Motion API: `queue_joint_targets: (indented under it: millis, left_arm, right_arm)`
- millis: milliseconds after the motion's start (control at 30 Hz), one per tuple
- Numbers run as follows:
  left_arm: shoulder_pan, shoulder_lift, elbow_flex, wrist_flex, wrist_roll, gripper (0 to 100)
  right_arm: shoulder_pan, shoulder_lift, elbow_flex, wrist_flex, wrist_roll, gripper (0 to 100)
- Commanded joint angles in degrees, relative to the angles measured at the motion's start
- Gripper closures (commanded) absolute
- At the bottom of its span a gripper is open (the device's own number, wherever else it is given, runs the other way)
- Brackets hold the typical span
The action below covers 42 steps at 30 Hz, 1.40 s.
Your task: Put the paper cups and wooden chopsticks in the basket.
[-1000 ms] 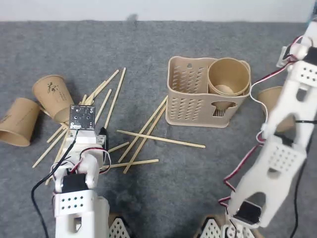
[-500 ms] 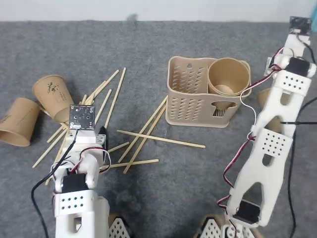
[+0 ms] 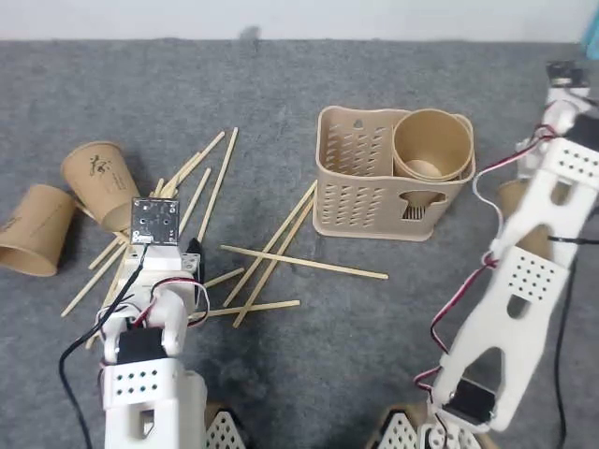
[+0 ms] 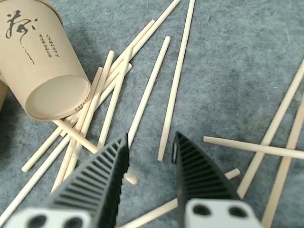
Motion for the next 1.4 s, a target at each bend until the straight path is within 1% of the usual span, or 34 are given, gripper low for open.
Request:
queue_joint_targets:
  millis: [0, 67, 233, 467, 600, 800, 1000, 1200, 1367]
  left_arm:
    - [0.18, -0.79, -0.31, -1.67, -0.26, 86]
    - [0.18, -0.79, -0.31, -1.67, -0.26, 86]
    - [0.18, -0.79, -0.31, -1.67, -0.26, 86]
    - [0.18, -0.79, -0.31, -1.67, -0.26, 86]
    - [0.18, -0.79, -0.31, -1.67, -0.26, 86]
    - [0.09, -0.79, -0.31, -1.67, -0.26, 86]
    - [0.09, -0.79, -0.31, -1.67, -0.26, 86]
    - [-0.18, -0.79, -0.31, -1.67, -0.26, 86]
    - [-0.18, -0.79, -0.31, -1.67, -0.26, 86]
  right_arm:
    - [1.98, -7.69, 4.4, 2.59, 6.24, 95.2]
    - [2.51, -10.15, 11.16, 2.59, 9.14, 95.2]
    - [4.7, -20.62, 26.11, 2.59, 10.37, 95.2]
    - [5.93, -38.11, 48.18, 2.59, 18.99, 95.2]
    - [8.22, -46.11, 58.29, 2.59, 22.42, 95.2]
    - [13.67, -55.08, 71.12, 2.51, 28.31, 95.2]
    - [16.57, -61.41, 77.27, 2.07, 31.82, 95.2]
    - [18.95, -67.12, 77.54, 2.07, 31.65, 95.1]
    - [22.37, -73.63, 77.54, 2.07, 31.82, 94.7]
